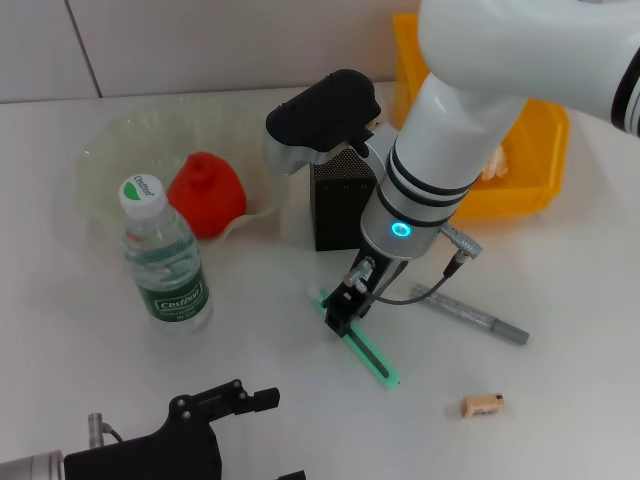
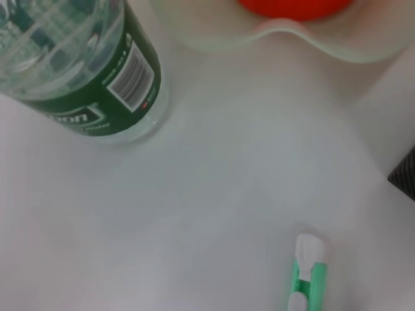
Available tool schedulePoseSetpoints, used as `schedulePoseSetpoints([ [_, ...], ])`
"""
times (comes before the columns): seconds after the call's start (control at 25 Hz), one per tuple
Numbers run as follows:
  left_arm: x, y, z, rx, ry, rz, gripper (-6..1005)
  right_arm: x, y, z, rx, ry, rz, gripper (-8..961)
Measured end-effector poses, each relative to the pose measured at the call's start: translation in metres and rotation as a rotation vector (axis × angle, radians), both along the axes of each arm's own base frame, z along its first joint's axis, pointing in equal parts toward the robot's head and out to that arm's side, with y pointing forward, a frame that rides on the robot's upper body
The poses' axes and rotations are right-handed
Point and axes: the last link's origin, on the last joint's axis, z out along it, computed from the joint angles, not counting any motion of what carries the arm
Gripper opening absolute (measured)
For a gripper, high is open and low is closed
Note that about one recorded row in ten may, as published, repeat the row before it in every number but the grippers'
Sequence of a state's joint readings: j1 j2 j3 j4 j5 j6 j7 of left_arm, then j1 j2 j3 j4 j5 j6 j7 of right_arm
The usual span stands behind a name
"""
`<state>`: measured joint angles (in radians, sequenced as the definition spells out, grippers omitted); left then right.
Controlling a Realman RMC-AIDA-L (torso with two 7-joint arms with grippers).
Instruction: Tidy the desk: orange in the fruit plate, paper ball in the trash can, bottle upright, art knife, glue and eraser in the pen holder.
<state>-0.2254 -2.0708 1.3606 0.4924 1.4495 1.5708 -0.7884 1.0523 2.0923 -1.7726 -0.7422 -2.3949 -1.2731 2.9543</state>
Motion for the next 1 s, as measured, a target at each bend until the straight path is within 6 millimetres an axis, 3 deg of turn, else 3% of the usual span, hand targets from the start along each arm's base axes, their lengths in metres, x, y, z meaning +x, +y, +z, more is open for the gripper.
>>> schedulePoseSetpoints([
  [1.0,-0.0001,0.0000,-0.0003,-0.001,0.001,0.000,787,0.0005,0.0011,0.0000,0.007,0.008,-0.007,302],
])
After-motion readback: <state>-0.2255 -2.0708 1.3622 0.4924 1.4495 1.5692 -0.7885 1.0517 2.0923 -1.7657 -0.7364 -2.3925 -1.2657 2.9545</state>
